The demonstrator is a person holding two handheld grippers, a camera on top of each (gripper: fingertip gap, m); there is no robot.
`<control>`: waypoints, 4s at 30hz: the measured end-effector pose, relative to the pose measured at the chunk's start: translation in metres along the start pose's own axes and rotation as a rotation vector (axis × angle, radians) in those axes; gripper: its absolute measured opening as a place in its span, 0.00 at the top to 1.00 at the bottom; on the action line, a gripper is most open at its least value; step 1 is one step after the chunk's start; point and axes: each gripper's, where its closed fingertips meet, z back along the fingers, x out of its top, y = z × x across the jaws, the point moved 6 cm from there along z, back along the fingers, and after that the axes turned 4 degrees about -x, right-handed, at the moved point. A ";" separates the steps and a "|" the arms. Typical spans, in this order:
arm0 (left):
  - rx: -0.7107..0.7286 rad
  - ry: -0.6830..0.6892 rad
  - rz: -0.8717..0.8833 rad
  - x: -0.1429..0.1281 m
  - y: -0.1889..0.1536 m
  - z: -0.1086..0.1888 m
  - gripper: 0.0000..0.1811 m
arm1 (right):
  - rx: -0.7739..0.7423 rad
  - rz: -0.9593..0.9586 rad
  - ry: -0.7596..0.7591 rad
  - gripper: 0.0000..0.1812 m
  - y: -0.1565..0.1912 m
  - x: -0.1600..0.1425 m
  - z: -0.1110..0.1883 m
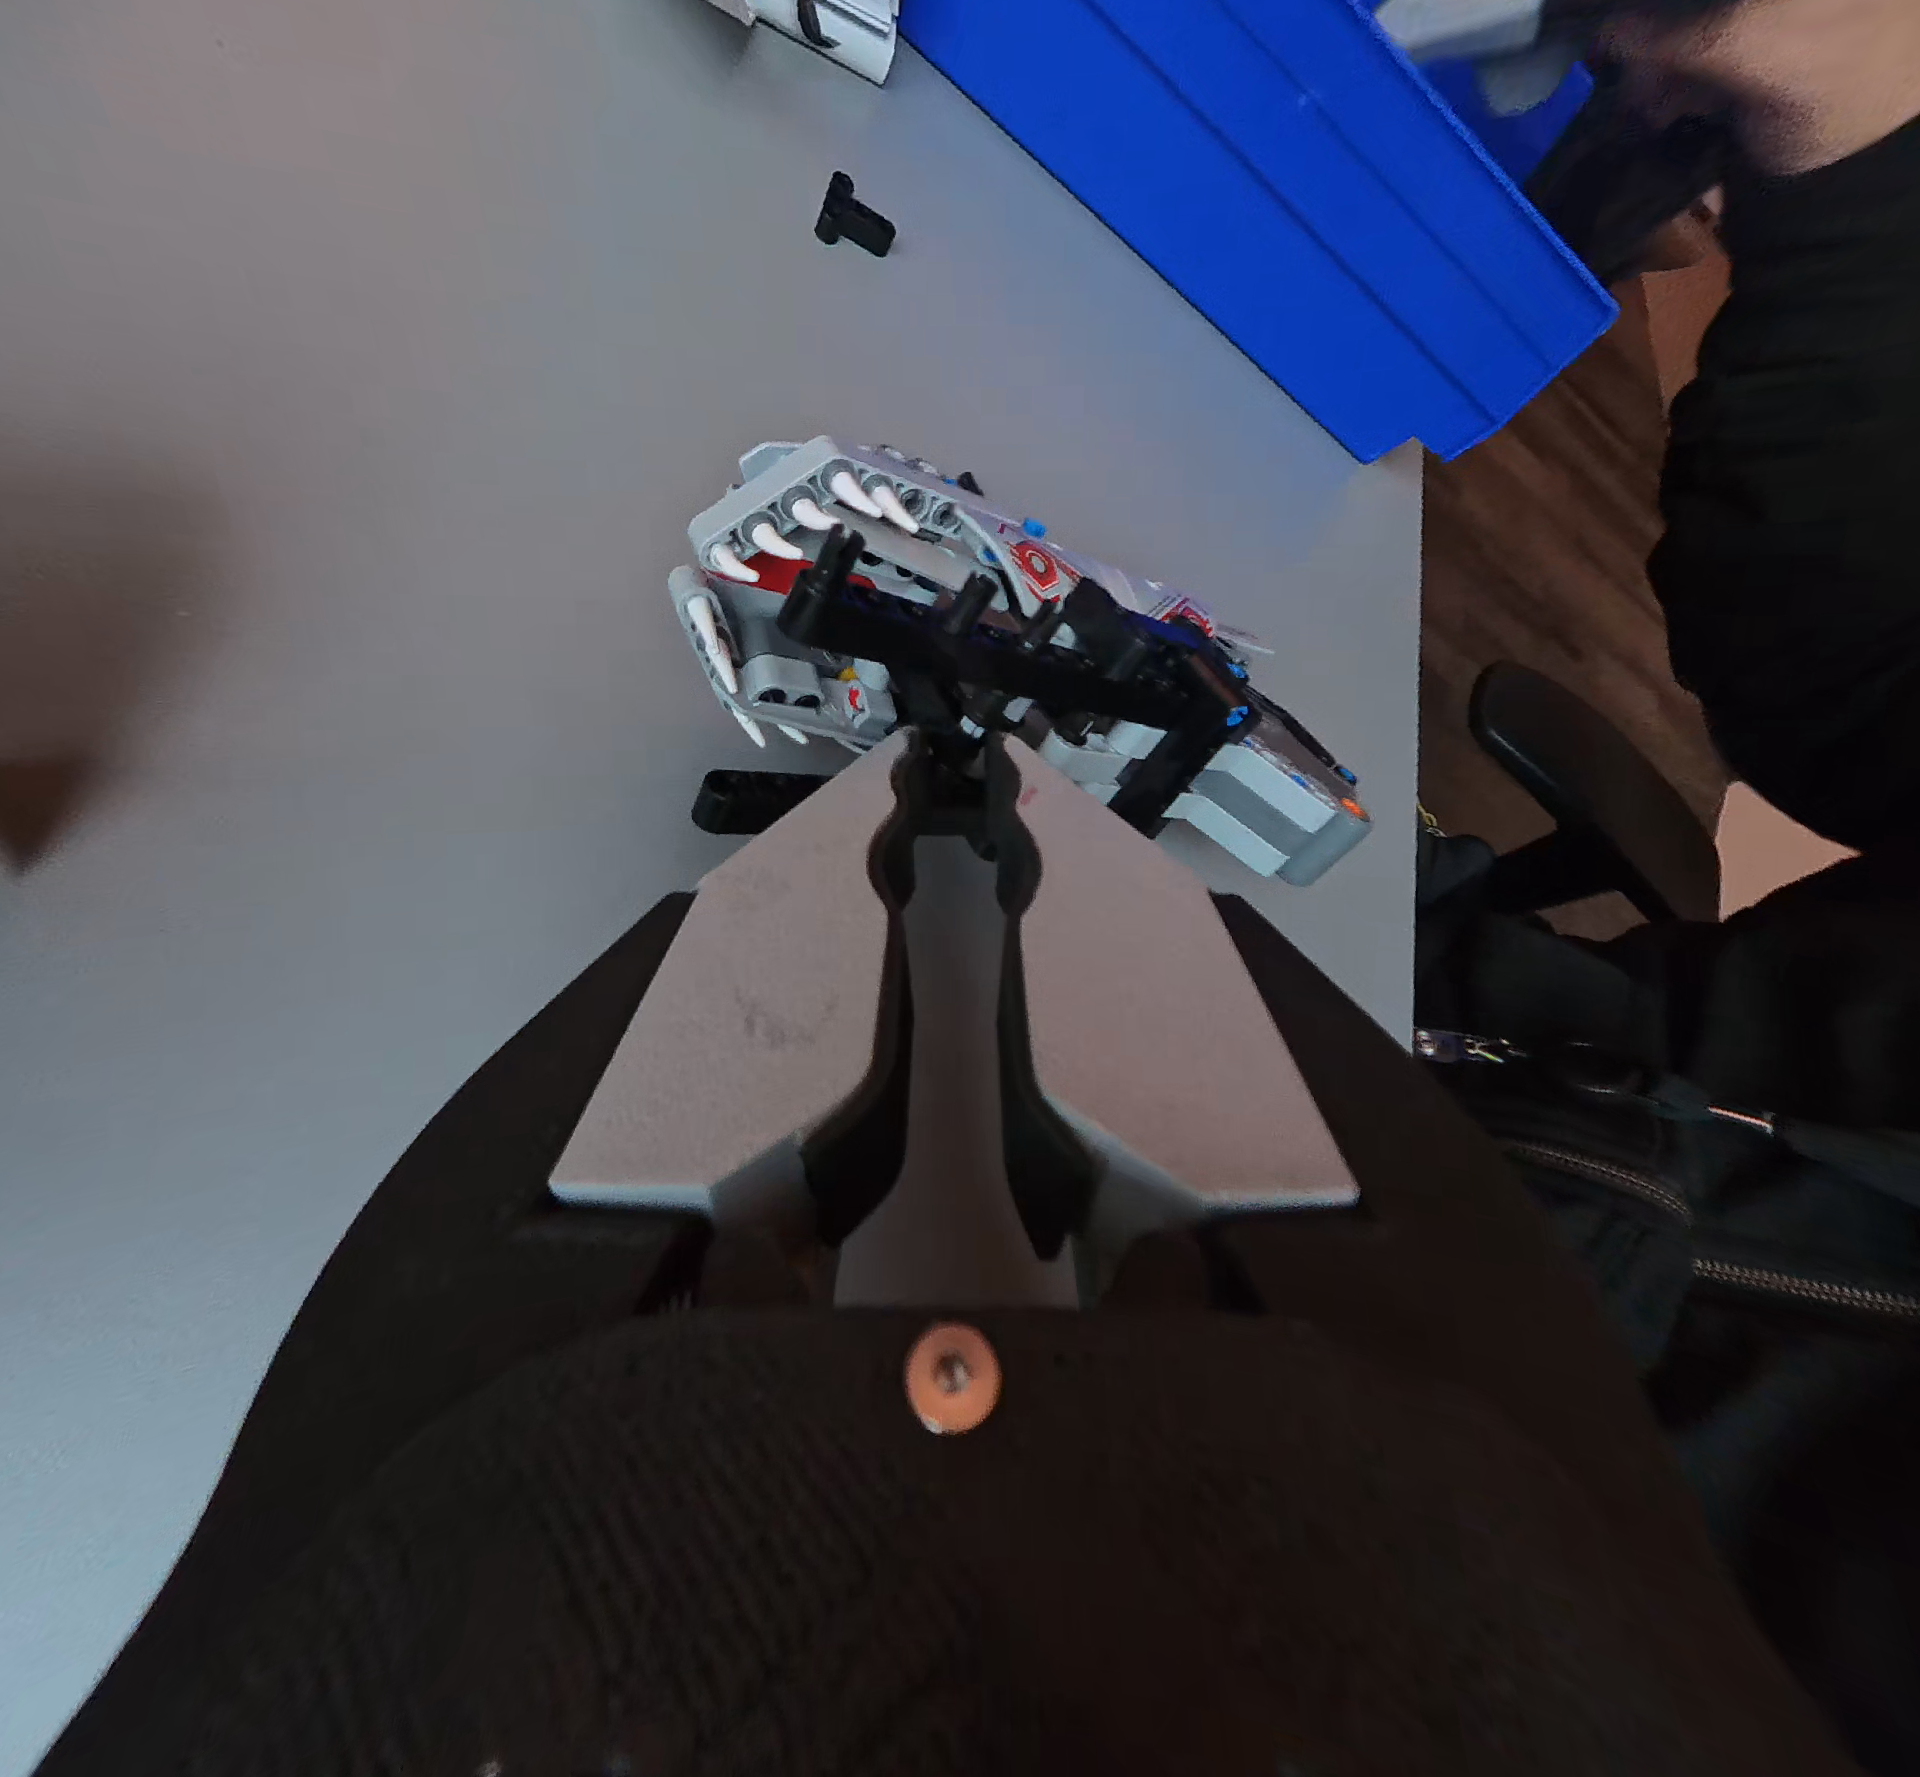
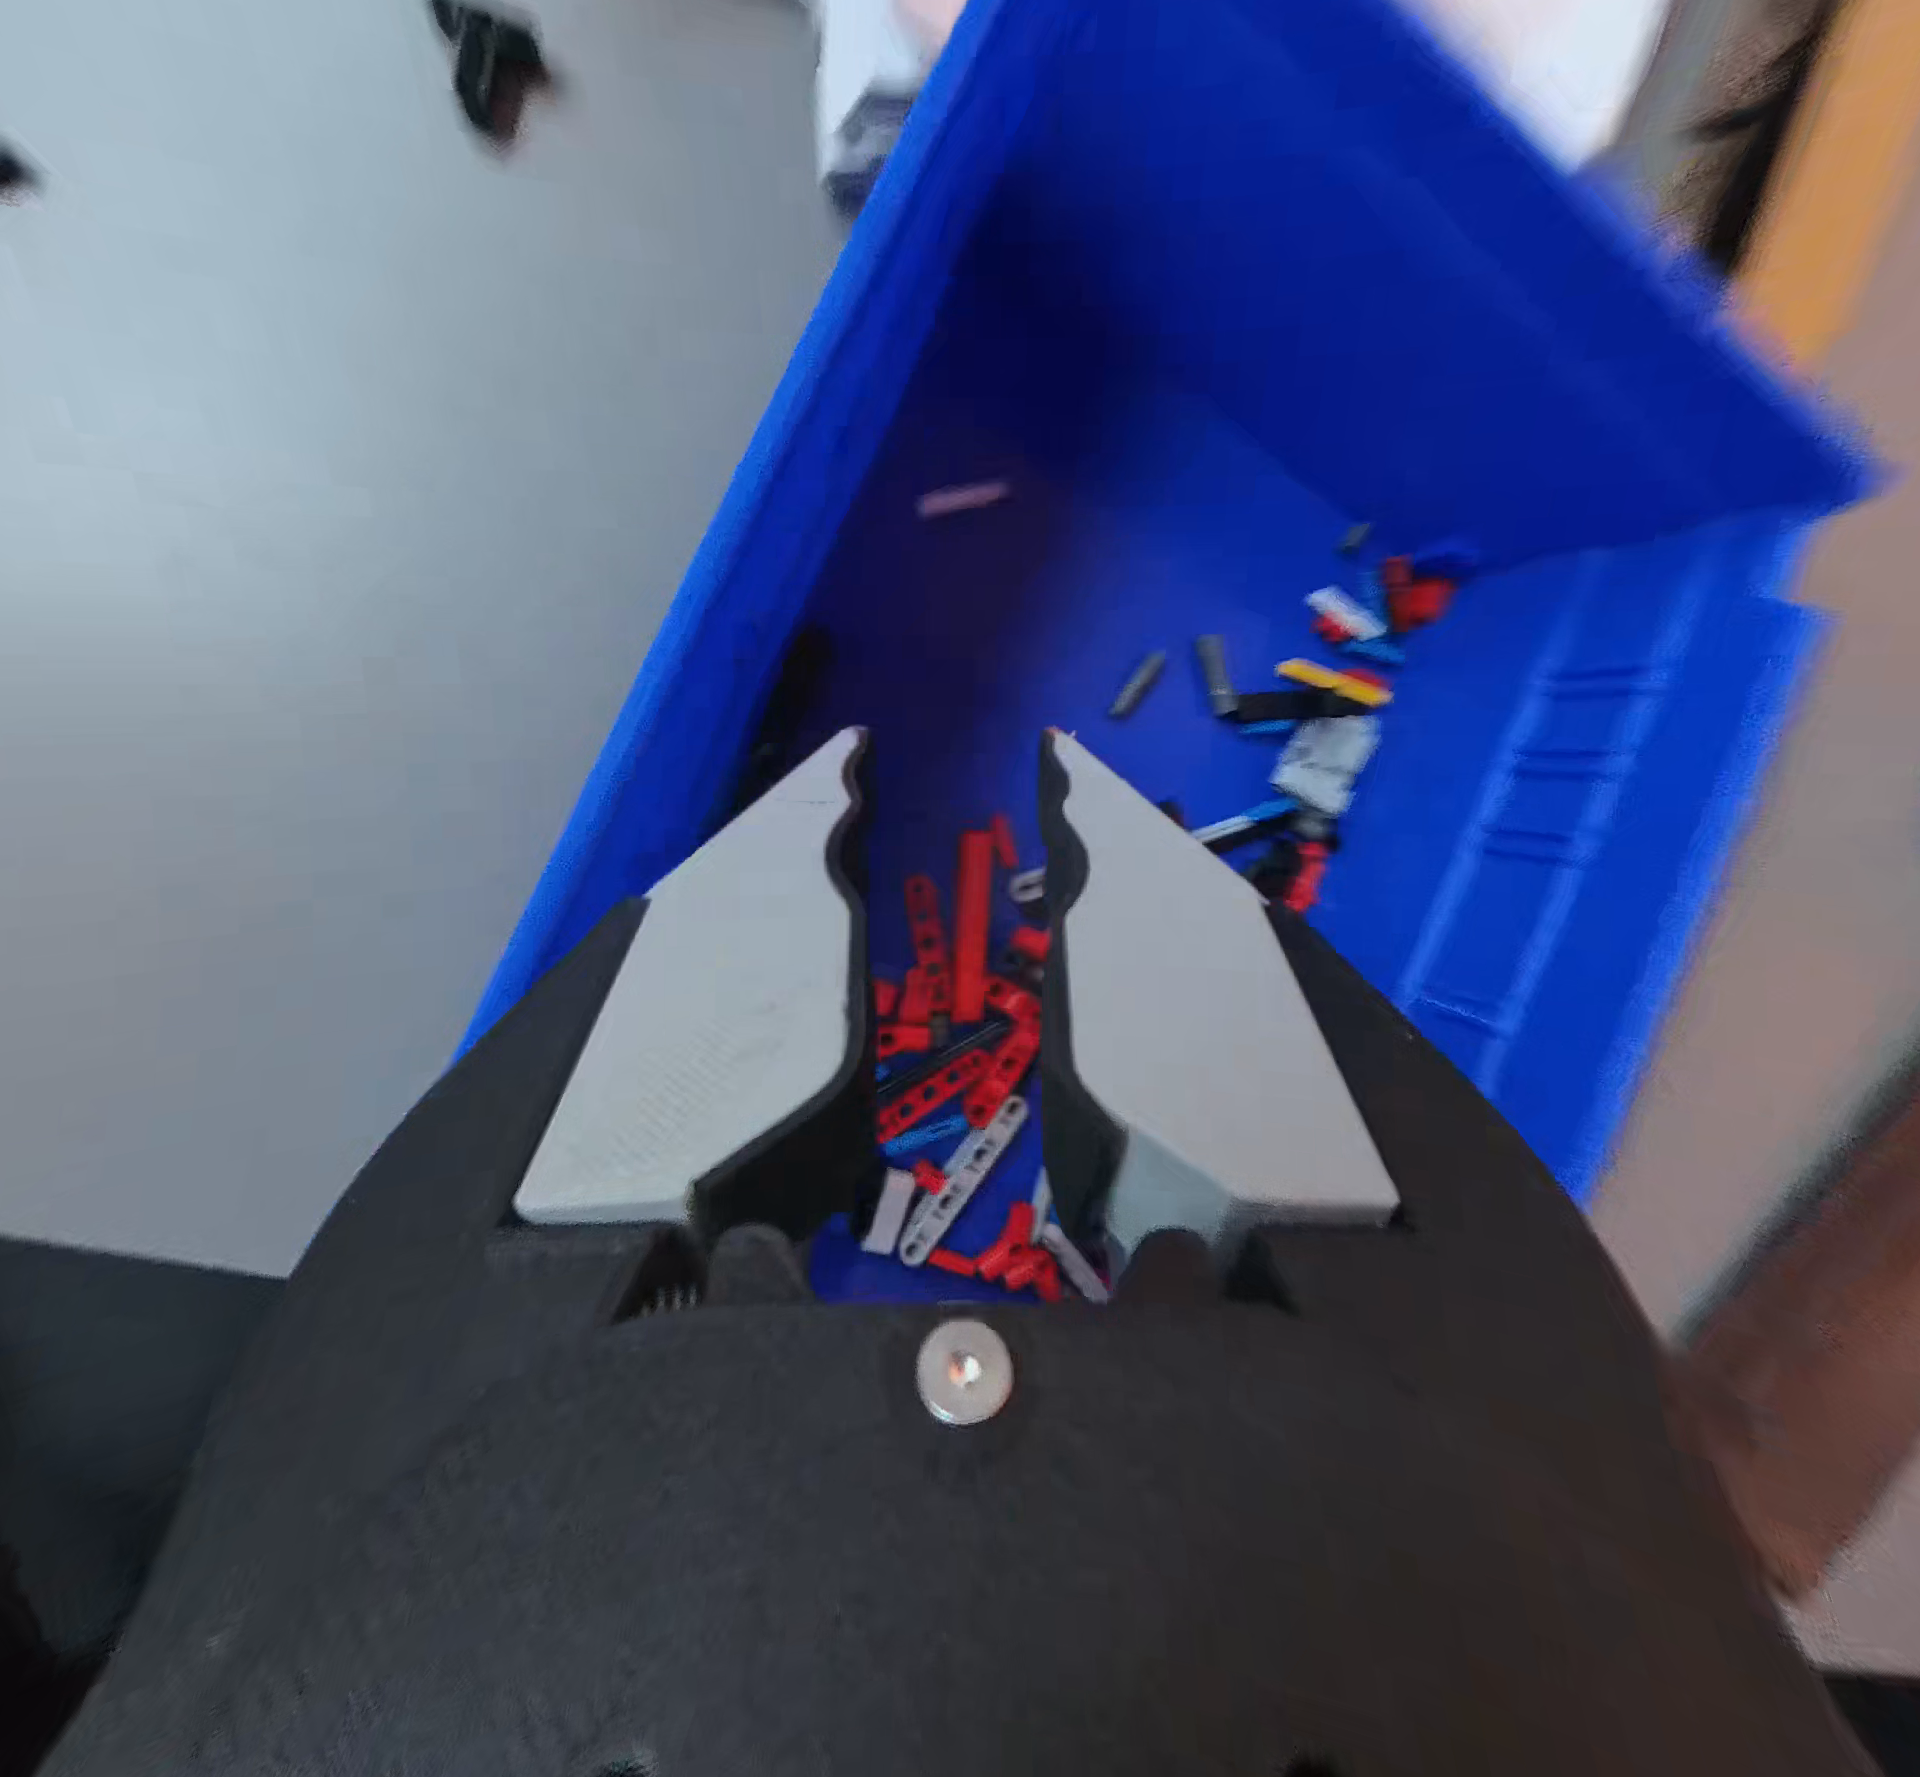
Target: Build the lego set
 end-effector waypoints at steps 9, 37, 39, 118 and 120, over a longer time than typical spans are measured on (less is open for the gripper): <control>-0.028 0.183 0.133 0.007 -0.011 0.003 0.95 | 0.656 0.215 -0.246 0.81 0.198 0.091 0.014; 0.232 -0.098 -0.265 -0.031 -0.047 -0.009 0.97 | 1.036 -0.042 -0.237 0.73 0.234 0.094 -0.044; 0.265 -0.120 -0.301 -0.036 -0.048 -0.012 0.97 | 0.978 0.007 -0.253 0.74 0.234 0.095 -0.043; -0.150 -0.419 0.039 -0.053 -0.037 0.033 0.97 | 0.404 -0.126 -0.783 0.69 0.070 0.060 0.102; -0.166 -0.392 0.018 -0.053 -0.041 0.028 0.97 | 0.344 -0.111 -0.751 0.76 0.056 0.046 0.104</control>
